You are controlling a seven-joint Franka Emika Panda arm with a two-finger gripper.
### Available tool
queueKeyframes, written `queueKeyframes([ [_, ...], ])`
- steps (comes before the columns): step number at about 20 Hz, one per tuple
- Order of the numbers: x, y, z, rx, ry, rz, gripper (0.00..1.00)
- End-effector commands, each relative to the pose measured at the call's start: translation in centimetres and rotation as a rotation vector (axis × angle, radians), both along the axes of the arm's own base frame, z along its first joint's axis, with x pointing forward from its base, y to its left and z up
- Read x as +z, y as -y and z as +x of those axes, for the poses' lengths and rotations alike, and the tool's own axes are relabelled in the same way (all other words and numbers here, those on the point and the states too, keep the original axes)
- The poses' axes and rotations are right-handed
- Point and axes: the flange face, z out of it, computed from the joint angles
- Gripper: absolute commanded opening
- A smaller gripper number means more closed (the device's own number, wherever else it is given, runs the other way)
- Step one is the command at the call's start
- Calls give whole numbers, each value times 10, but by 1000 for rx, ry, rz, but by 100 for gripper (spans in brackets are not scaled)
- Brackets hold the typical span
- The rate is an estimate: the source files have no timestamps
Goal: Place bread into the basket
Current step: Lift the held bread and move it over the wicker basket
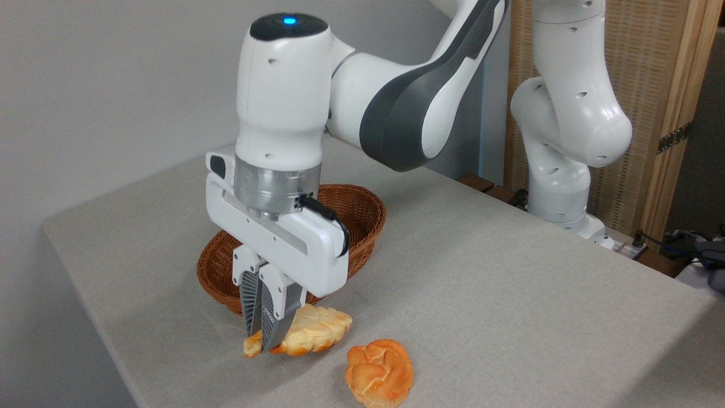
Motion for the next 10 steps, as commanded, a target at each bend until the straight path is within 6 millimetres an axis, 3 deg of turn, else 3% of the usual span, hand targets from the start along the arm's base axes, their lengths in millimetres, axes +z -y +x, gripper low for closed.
queueKeyframes([
  [1, 23, -9, -7, -1, 44, -30, 12],
  [6, 52, -12, -20, 1, 65, -79, 14],
  [10, 65, 8, -37, -54, -8, -118, 14],
])
